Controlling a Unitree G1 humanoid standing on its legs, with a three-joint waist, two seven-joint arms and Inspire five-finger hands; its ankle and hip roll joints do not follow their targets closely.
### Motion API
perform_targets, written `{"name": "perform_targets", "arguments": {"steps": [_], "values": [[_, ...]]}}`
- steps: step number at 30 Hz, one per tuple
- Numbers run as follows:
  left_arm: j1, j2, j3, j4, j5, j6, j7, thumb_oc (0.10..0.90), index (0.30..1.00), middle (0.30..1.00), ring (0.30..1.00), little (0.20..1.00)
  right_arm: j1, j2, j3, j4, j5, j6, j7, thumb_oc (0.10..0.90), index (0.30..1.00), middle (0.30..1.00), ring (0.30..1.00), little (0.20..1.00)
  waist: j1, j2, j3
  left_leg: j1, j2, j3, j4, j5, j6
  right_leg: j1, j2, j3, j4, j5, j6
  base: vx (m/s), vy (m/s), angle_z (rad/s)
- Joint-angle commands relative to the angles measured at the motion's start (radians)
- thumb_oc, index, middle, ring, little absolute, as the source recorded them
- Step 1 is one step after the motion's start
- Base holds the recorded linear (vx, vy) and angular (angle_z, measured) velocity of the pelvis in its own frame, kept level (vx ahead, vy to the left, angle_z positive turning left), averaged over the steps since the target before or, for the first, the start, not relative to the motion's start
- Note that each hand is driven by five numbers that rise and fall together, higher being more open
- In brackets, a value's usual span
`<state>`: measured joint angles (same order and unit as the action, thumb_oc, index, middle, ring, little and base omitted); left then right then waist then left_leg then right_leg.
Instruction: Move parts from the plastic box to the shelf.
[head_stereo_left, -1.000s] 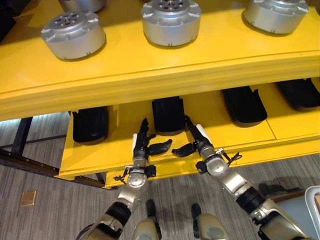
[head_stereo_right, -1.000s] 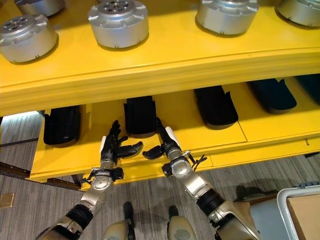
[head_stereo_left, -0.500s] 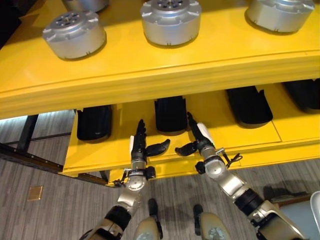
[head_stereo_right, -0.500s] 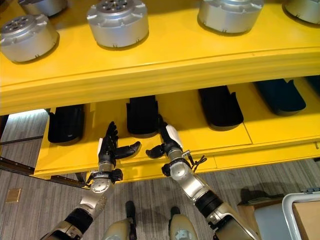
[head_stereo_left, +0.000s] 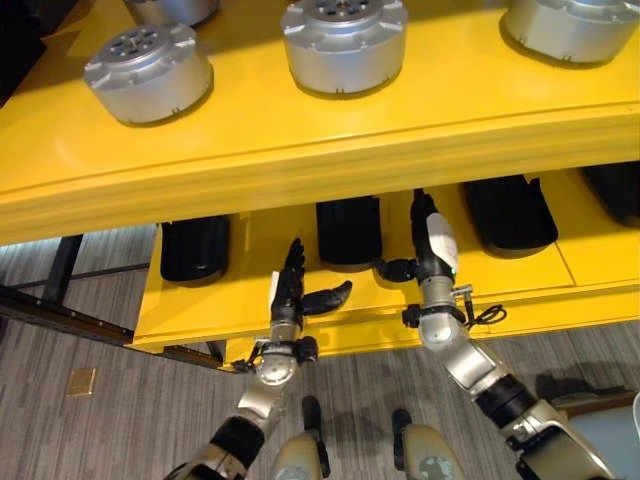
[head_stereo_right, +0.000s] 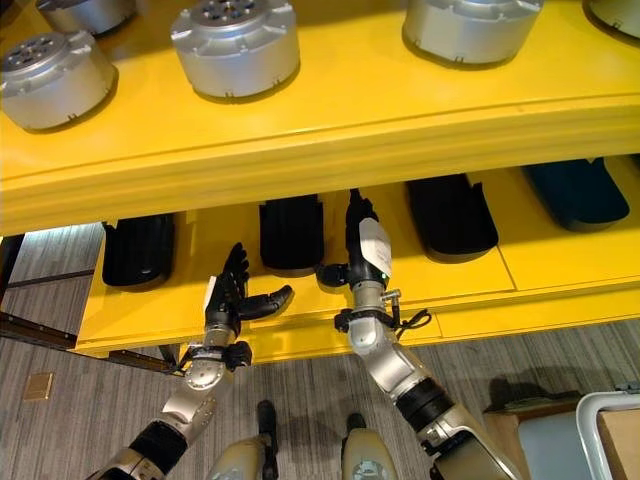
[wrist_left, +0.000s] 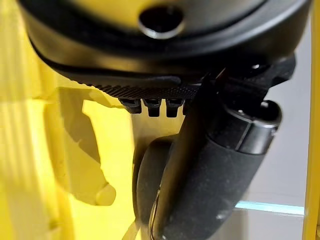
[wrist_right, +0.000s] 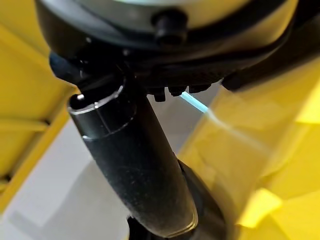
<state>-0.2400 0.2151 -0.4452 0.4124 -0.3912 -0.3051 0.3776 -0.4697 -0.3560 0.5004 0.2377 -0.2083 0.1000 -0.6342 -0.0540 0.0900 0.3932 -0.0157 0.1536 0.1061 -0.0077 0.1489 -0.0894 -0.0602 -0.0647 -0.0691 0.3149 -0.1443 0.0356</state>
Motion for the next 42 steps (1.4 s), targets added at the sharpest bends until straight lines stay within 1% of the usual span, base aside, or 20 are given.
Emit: {"name": "perform_targets", "arguments": {"steps": [1, 2, 6, 8, 9, 11, 13, 14, 15, 18, 21, 24, 25, 27, 28, 29, 36, 37, 38, 42], "values": [[-0.046, 0.005, -0.016, -0.116, -0.021, -0.070, -0.021, 0.900, 1.000, 1.000, 1.000, 1.000, -0.045, 0.029, -0.074, -0.183, -0.052, -0.136, -0.058, 0.900, 1.000, 1.000, 1.000, 1.000, -0.003, -0.037, -0.065, 0.003, 0.003, -0.048, 0.060, -0.123, 0.000, 0.078, -0.032, -0.054, -0.115, -0.003, -0.020, 0.00, 0.000, 0.00], [-0.038, 0.010, -0.018, -0.128, -0.021, -0.076, -0.026, 0.900, 1.000, 1.000, 1.000, 1.000, -0.036, 0.027, -0.079, -0.201, -0.042, -0.166, -0.022, 0.900, 1.000, 1.000, 1.000, 1.000, -0.004, -0.037, -0.067, 0.003, 0.002, -0.046, 0.060, -0.124, 0.000, 0.079, -0.033, -0.053, -0.118, -0.004, -0.019, 0.00, 0.000, 0.00], [0.007, 0.031, -0.006, -0.180, -0.036, -0.094, -0.069, 0.900, 1.000, 1.000, 1.000, 1.000, 0.016, 0.010, -0.082, -0.291, 0.004, -0.222, 0.087, 0.900, 1.000, 1.000, 1.000, 1.000, -0.003, -0.041, -0.077, 0.008, -0.001, -0.043, 0.054, -0.129, 0.001, 0.085, -0.036, -0.052, -0.131, 0.000, -0.016, 0.00, 0.000, 0.00], [0.085, 0.061, 0.026, -0.242, -0.077, -0.112, -0.179, 0.900, 1.000, 1.000, 1.000, 1.000, 0.130, -0.032, -0.096, -0.409, 0.075, -0.264, 0.197, 0.900, 1.000, 1.000, 1.000, 1.000, -0.005, -0.049, -0.092, 0.012, -0.001, -0.035, 0.048, -0.133, 0.002, 0.091, -0.038, -0.048, -0.149, 0.008, -0.009, -0.03, -0.005, 0.01], [0.177, 0.093, 0.062, -0.314, -0.186, -0.112, -0.343, 0.900, 1.000, 1.000, 1.000, 1.000, 0.261, -0.075, -0.139, -0.482, 0.176, -0.309, 0.284, 0.900, 1.000, 1.000, 1.000, 1.000, -0.010, -0.054, -0.105, 0.016, 0.001, -0.027, 0.040, -0.134, 0.003, 0.094, -0.039, -0.044, -0.167, 0.017, -0.001, -0.06, -0.011, 0.00], [0.223, 0.111, 0.083, -0.358, -0.226, -0.119, -0.421, 0.900, 1.000, 1.000, 1.000, 1.000, 0.329, -0.093, -0.168, -0.503, 0.219, -0.325, 0.311, 0.900, 1.000, 1.000, 1.000, 1.000, -0.014, -0.055, -0.110, 0.019, 0.002, -0.021, 0.035, -0.135, 0.004, 0.094, -0.039, -0.041, -0.174, 0.020, 0.003, -0.07, -0.011, -0.02], [0.308, 0.148, 0.123, -0.423, -0.297, -0.120, -0.546, 0.900, 1.000, 1.000, 1.000, 1.000, 0.439, -0.124, -0.235, -0.505, 0.284, -0.377, 0.353, 0.900, 1.000, 1.000, 1.000, 1.000, -0.023, -0.058, -0.118, 0.025, 0.007, -0.013, 0.024, -0.132, 0.006, 0.100, -0.036, -0.035, -0.192, 0.025, 0.007, -0.07, -0.010, -0.06], [0.322, 0.153, 0.130, -0.432, -0.325, -0.119, -0.577, 0.900, 1.000, 1.000, 1.000, 1.000, 0.457, -0.128, -0.246, -0.506, 0.295, -0.383, 0.360, 0.900, 1.000, 1.000, 1.000, 1.000, -0.024, -0.059, -0.120, 0.027, 0.008, -0.011, 0.021, -0.132, 0.005, 0.102, -0.036, -0.035, -0.197, 0.027, 0.008, -0.06, -0.002, -0.05], [0.374, 0.173, 0.162, -0.470, -0.413, -0.113, -0.679, 0.900, 1.000, 1.000, 1.000, 1.000, 0.525, -0.146, -0.297, -0.510, 0.351, -0.415, 0.398, 0.900, 1.000, 1.000, 1.000, 1.000, -0.032, -0.061, -0.128, 0.031, 0.011, -0.003, 0.016, -0.131, 0.005, 0.108, -0.034, -0.031, -0.212, 0.030, 0.011, -0.04, 0.010, -0.07], [0.421, 0.206, 0.186, -0.509, -0.504, -0.122, -0.857, 0.900, 1.000, 1.000, 1.000, 1.000, 0.601, -0.164, -0.364, -0.506, 0.393, -0.457, 0.405, 0.900, 1.000, 1.000, 1.000, 1.000, -0.045, -0.065, -0.144, 0.033, 0.012, 0.012, 0.004, -0.126, 0.006, 0.113, -0.032, -0.022, -0.236, 0.041, 0.018, -0.04, 0.027, -0.11], [0.426, 0.240, 0.191, -0.533, -0.535, -0.135, -0.926, 0.900, 1.000, 1.000, 1.000, 1.000, 0.624, -0.175, -0.396, -0.495, 0.442, -0.468, 0.390, 0.900, 1.000, 1.000, 1.000, 1.000, -0.054, -0.064, -0.155, 0.038, 0.011, 0.023, -0.007, -0.123, 0.006, 0.118, -0.034, -0.018, -0.247, 0.047, 0.025, -0.02, 0.063, -0.17], [0.419, 0.262, 0.205, -0.545, -0.633, -0.054, -1.037, 0.900, 1.000, 1.000, 1.000, 1.000, 0.639, -0.185, -0.423, -0.480, 0.479, -0.455, 0.388, 0.900, 1.000, 1.000, 1.000, 1.000, -0.064, -0.061, -0.170, 0.050, 0.007, 0.039, -0.022, -0.122, 0.008, 0.128, -0.040, -0.016, -0.260, 0.053, 0.033, 0.02, 0.113, -0.15], [0.417, 0.268, 0.214, -0.543, -0.687, 0.009, -1.116, 0.900, 1.000, 1.000, 1.000, 1.000, 0.647, -0.185, -0.438, -0.466, 0.532, -0.446, 0.418, 0.900, 1.000, 1.000, 1.000, 1.000, -0.069, -0.060, -0.180, 0.059, 0.002, 0.049, -0.032, -0.122, 0.009, 0.134, -0.044, -0.013, -0.269, 0.059, 0.039, 0.03, 0.115, -0.09], [0.416, 0.274, 0.221, -0.541, -0.729, 0.076, -1.187, 0.900, 1.000, 1.000, 1.000, 1.000, 0.651, -0.184, -0.447, -0.451, 0.583, -0.439, 0.446, 0.900, 1.000, 1.000, 1.000, 1.000, -0.072, -0.059, -0.189, 0.066, -0.002, 0.057, -0.039, -0.123, 0.011, 0.139, -0.049, -0.014, -0.278, 0.066, 0.044, 0.02, 0.095, -0.04], [0.416, 0.274, 0.222, -0.541, -0.735, 0.089, -1.198, 0.900, 1.000, 1.000, 1.000, 1.000, 0.651, -0.184, -0.447, -0.450, 0.589, -0.440, 0.453, 0.900, 1.000, 1.000, 1.000, 1.000, -0.072, -0.059, -0.190, 0.067, -0.003, 0.058, -0.040, -0.123, 0.011, 0.140, -0.049, -0.014, -0.280, 0.067, 0.045, 0.04, 0.099, -0.01], [0.418, 0.279, 0.232, -0.539, -0.754, 0.122, -1.250, 0.900, 1.000, 1.000, 1.000, 1.000, 0.656, -0.183, -0.459, -0.443, 0.613, -0.444, 0.496, 0.900, 1.000, 1.000, 1.000, 1.000, -0.077, -0.058, -0.200, 0.077, -0.008, 0.067, -0.048, -0.126, 0.014, 0.143, -0.054, -0.011, -0.287, 0.073, 0.052, 0.04, 0.109, -0.01], [0.405, 0.294, 0.308, -0.541, -0.834, 0.247, -1.380, 0.900, 1.000, 1.000, 1.000, 1.000, 0.642, -0.167, -0.499, -0.459, 0.638, -0.437, 0.512, 0.900, 1.000, 1.000, 1.000, 1.000, -0.078, -0.062, -0.234, 0.112, -0.037, 0.101, -0.069, -0.153, 0.035, 0.150, -0.083, -0.013, -0.312, 0.100, 0.081, 0.05, 0.112, -0.01], [0.403, 0.288, 0.318, -0.545, -0.826, 0.280, -1.411, 0.900, 1.000, 1.000, 1.000, 1.000, 0.642, -0.151, -0.501, -0.471, 0.649, -0.431, 0.550, 0.900, 1.000, 1.000, 1.000, 1.000, -0.078, -0.063, -0.240, 0.118, -0.042, 0.107, -0.071, -0.160, 0.041, 0.150, -0.090, -0.014, -0.316, 0.105, 0.088, 0.04, 0.113, -0.07], [0.394, 0.290, 0.323, -0.547, -0.814, 0.321, -1.460, 0.900, 1.000, 1.000, 1.000, 1.000, 0.639, -0.146, -0.498, -0.485, 0.700, -0.415, 0.626, 0.900, 1.000, 1.000, 1.000, 1.000, -0.078, -0.063, -0.245, 0.123, -0.048, 0.115, -0.072, -0.168, 0.047, 0.150, -0.100, -0.015, -0.319, 0.110, 0.096, 0.03, 0.100, -0.07], [0.387, 0.305, 0.313, -0.551, -0.820, 0.346, -1.490, 0.900, 1.000, 1.000, 1.000, 1.000, 0.625, -0.147, -0.485, -0.481, 0.769, -0.402, 0.692, 0.900, 1.000, 1.000, 1.000, 1.000, -0.077, -0.067, -0.249, 0.127, -0.051, 0.123, -0.074, -0.174, 0.053, 0.149, -0.111, -0.020, -0.320, 0.116, 0.105, 0.01, 0.033, -0.04]]}}
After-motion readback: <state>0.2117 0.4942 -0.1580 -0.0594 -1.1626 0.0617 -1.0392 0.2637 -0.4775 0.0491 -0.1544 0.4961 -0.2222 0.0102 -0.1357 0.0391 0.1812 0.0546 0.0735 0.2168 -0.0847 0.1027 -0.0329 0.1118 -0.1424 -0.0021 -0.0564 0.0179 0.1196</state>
